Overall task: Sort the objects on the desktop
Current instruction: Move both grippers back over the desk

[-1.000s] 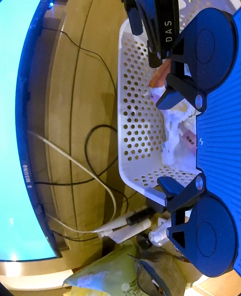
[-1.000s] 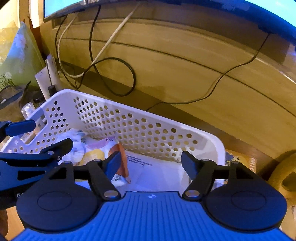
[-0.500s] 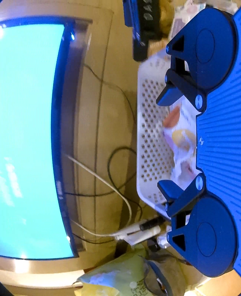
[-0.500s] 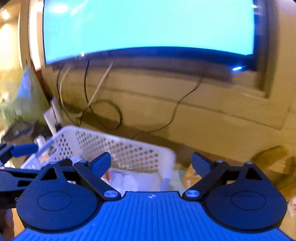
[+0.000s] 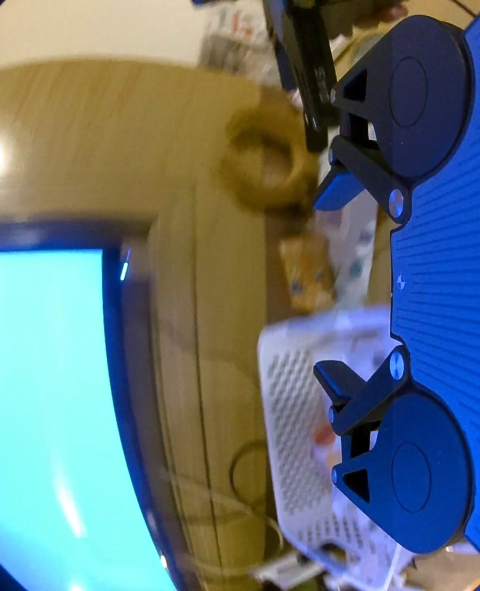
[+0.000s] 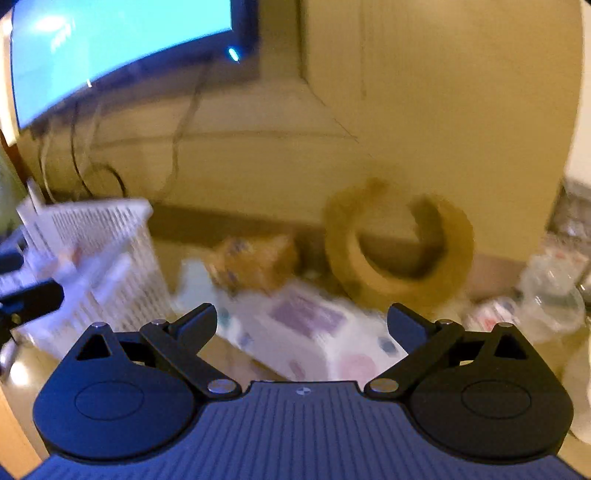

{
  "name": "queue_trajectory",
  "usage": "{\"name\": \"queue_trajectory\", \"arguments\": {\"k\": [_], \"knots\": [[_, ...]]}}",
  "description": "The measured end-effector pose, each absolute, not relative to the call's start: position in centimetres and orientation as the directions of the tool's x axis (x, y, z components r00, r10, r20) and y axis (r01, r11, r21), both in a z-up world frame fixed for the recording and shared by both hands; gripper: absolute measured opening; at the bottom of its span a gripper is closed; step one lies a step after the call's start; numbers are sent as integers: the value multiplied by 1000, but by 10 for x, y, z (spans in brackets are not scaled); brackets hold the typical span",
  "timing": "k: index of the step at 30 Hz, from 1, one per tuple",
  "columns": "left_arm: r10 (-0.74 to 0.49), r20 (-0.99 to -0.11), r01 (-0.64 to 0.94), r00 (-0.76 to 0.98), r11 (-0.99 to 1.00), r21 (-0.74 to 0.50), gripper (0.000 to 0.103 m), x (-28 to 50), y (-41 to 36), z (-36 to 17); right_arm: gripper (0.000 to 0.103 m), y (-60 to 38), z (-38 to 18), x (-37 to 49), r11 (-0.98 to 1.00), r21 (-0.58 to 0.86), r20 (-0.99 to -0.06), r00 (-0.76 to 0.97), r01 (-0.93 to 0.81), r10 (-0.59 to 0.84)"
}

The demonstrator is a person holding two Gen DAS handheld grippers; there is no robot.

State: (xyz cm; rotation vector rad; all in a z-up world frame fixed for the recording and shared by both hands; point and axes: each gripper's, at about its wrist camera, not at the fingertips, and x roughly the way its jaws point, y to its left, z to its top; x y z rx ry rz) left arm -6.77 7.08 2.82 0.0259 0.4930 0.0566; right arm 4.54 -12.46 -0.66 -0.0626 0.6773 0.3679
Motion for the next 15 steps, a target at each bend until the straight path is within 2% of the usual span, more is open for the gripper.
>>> {"name": "queue_trajectory", "arguments": {"k": [3, 9, 13, 15], "knots": [[9, -499, 24, 867, 998, 59, 95, -70, 42, 10, 99, -139, -27, 39, 935, 45, -663, 690, -351, 291], [-58, -583, 143, 810, 985, 100, 95, -77, 10, -41, 98, -159, -58, 14, 894, 69, -712, 606, -442, 354], [-69, -644, 186, 762, 976, 116, 94, -79, 8, -77, 98, -174, -74, 7, 864, 244, -754, 474, -439, 454], [-63, -668, 190, 741, 975, 119, 94, -75, 6, -92, 98, -176, -83, 7, 872, 255, -766, 462, -418, 446]]}}
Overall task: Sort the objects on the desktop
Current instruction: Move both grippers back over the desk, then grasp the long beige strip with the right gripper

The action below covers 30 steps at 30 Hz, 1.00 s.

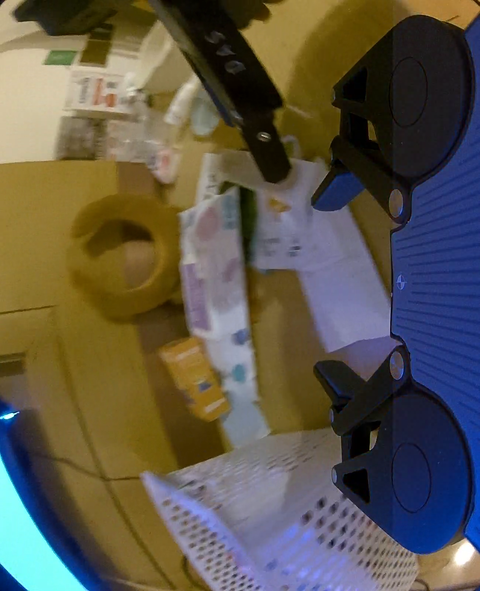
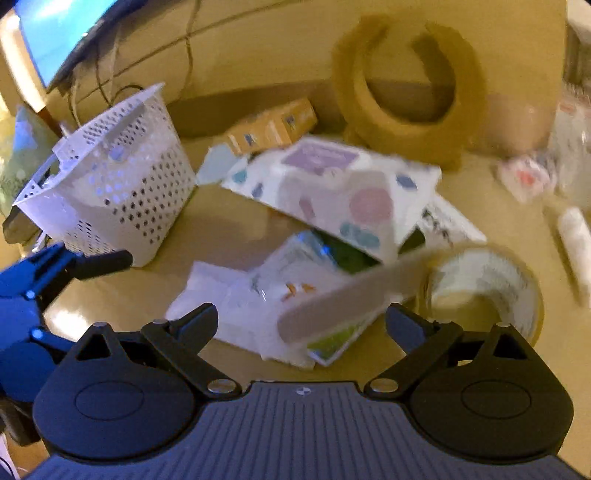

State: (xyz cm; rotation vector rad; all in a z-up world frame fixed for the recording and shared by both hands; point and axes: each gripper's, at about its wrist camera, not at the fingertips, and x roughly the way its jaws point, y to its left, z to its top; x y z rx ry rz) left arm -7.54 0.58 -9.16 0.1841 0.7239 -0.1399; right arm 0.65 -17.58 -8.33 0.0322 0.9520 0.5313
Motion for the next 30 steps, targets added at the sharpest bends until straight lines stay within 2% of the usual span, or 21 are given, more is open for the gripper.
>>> {"name": "queue_trajectory", "arguments": {"k": [6, 14, 20, 22, 24, 27, 30], "knots": [[-55, -690, 231, 722, 959, 166, 94, -65, -6, -118, 98, -177, -104, 17, 867, 370, -770, 412, -335, 488], [-71, -683, 272, 727, 943, 191, 94, -47, -16, -125, 99, -171, -108, 42, 891, 375, -749, 483, -255, 454], [-86, -680, 281, 728, 943, 181, 94, -35, -17, -125, 94, -179, -112, 47, 832, 521, -687, 483, -193, 543], [-95, -682, 290, 726, 940, 178, 94, -32, -17, -126, 89, -179, -115, 43, 849, 495, -706, 484, -185, 517], [-103, -681, 300, 725, 937, 178, 94, -29, -18, -126, 89, -182, -117, 43, 876, 457, -728, 500, -156, 469], [-117, -683, 317, 721, 932, 175, 94, -26, -19, -126, 89, -194, -123, 52, 881, 471, -759, 488, -45, 431], [-133, -685, 335, 717, 927, 171, 94, -26, -20, -126, 89, -201, -125, 53, 858, 514, -750, 487, 1, 448]]}}
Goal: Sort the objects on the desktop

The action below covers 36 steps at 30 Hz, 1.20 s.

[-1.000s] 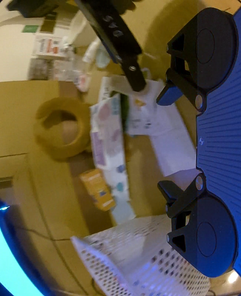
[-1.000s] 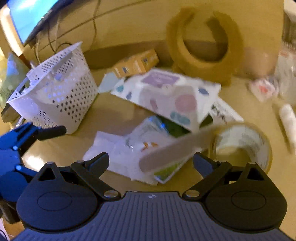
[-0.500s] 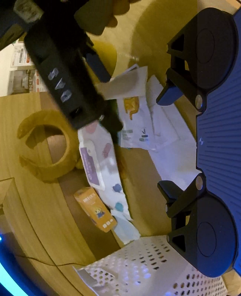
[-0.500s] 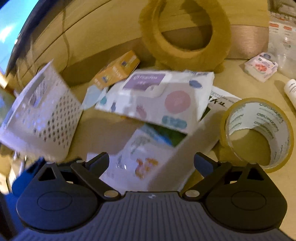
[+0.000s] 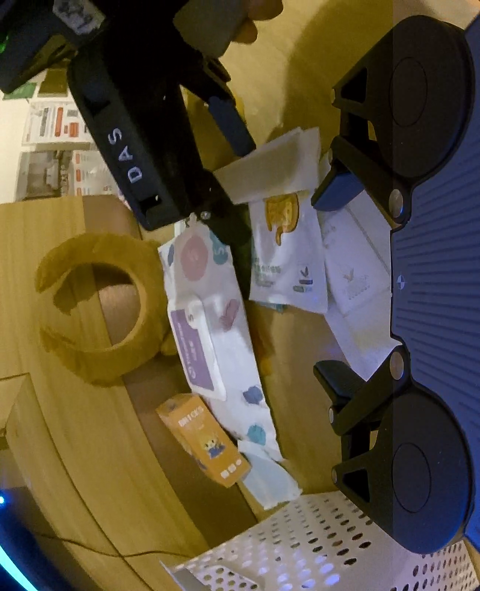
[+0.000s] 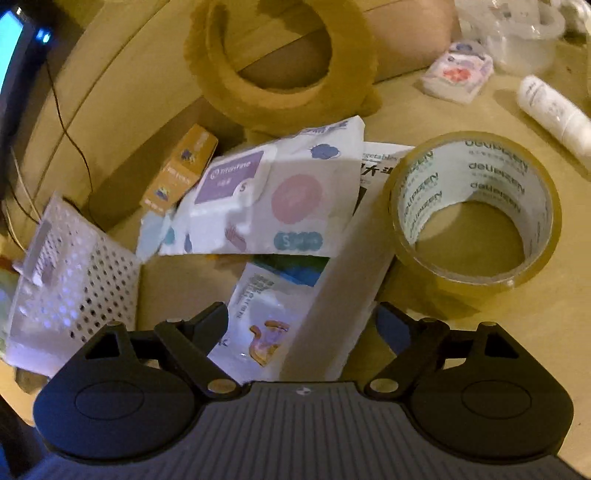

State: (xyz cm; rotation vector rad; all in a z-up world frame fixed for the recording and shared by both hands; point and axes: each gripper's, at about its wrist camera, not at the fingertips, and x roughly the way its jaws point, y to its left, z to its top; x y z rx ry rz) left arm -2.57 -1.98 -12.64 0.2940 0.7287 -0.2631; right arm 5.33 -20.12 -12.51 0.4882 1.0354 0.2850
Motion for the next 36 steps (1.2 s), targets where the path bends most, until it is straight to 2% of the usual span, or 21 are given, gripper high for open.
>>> {"name": "queue_trajectory", "arguments": {"k": [6, 8, 9, 10, 13, 20, 22, 23, 26, 32, 36], "knots": [[-152, -694, 366, 704, 915, 170, 94, -23, -24, -127, 89, -196, -131, 67, 852, 522, -742, 512, 35, 433], [-154, -696, 364, 702, 917, 163, 94, -21, -23, -128, 76, -191, -130, 71, 864, 502, -748, 516, 29, 417], [-156, -696, 365, 701, 917, 162, 94, -21, -24, -128, 58, -187, -131, 73, 876, 481, -755, 516, 17, 405], [-159, -695, 369, 702, 915, 163, 94, -21, -25, -128, 47, -183, -130, 74, 891, 454, -764, 516, 4, 387], [-163, -691, 380, 704, 909, 173, 95, -20, -28, -129, 35, -177, -131, 74, 910, 414, -773, 524, -12, 359], [-177, -685, 423, 707, 882, 209, 95, -15, -38, -130, 27, -179, -124, 64, 926, 376, -762, 557, -33, 330], [-183, -688, 440, 702, 872, 217, 95, -11, -45, -132, 11, -179, -118, 61, 937, 343, -757, 575, -56, 312], [-190, -690, 447, 699, 869, 213, 95, -9, -48, -132, 8, -179, -114, 60, 940, 334, -754, 579, -68, 310], [-208, -686, 471, 697, 854, 219, 95, -7, -58, -134, 4, -182, -103, 56, 945, 309, -737, 602, -104, 307], [-185, -695, 449, 695, 866, 219, 95, 6, -67, -147, 4, -187, -104, 56, 944, 308, -748, 584, -116, 315], [-174, -691, 408, 702, 893, 189, 90, 8, -53, -148, 14, -182, -114, 59, 947, 295, -775, 549, -125, 313]]}}
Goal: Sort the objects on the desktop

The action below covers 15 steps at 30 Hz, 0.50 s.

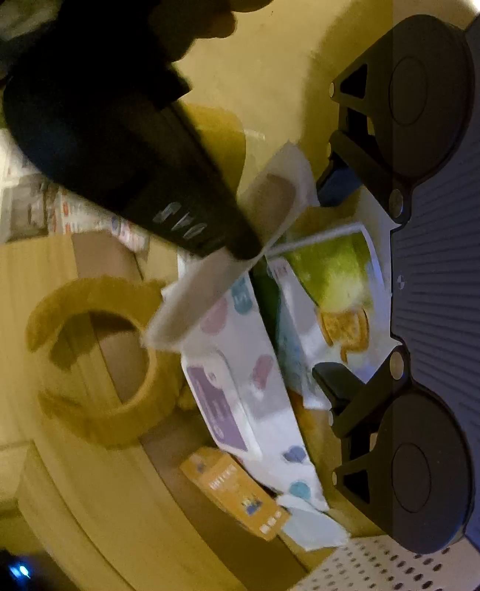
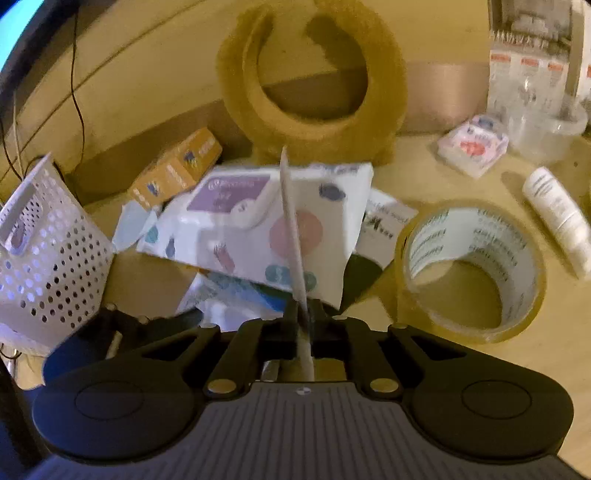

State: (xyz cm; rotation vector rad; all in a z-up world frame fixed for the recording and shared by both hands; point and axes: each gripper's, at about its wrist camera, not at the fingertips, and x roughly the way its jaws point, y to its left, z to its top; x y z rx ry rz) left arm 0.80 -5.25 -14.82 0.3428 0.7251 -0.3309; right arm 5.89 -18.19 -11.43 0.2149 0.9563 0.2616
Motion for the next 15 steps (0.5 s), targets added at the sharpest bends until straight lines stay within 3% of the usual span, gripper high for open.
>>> {"name": "queue_trajectory", "arguments": {"k": [1, 4, 7, 15], "knots": [[-174, -691, 394, 701, 903, 172, 89, 8, -47, -148, 18, -179, -118, 61, 949, 287, -785, 536, -131, 311], [-160, -683, 351, 713, 924, 149, 70, 7, -30, -146, 31, -174, -127, 64, 949, 268, -795, 519, -164, 314], [-126, -663, 291, 738, 946, 143, 48, 4, -15, -140, 31, -173, -130, 66, 945, 282, -790, 518, -166, 327], [-80, -646, 152, 759, 987, 57, 31, 1, 14, -130, 32, -167, -131, 68, 945, 257, -781, 532, -203, 326]]}}
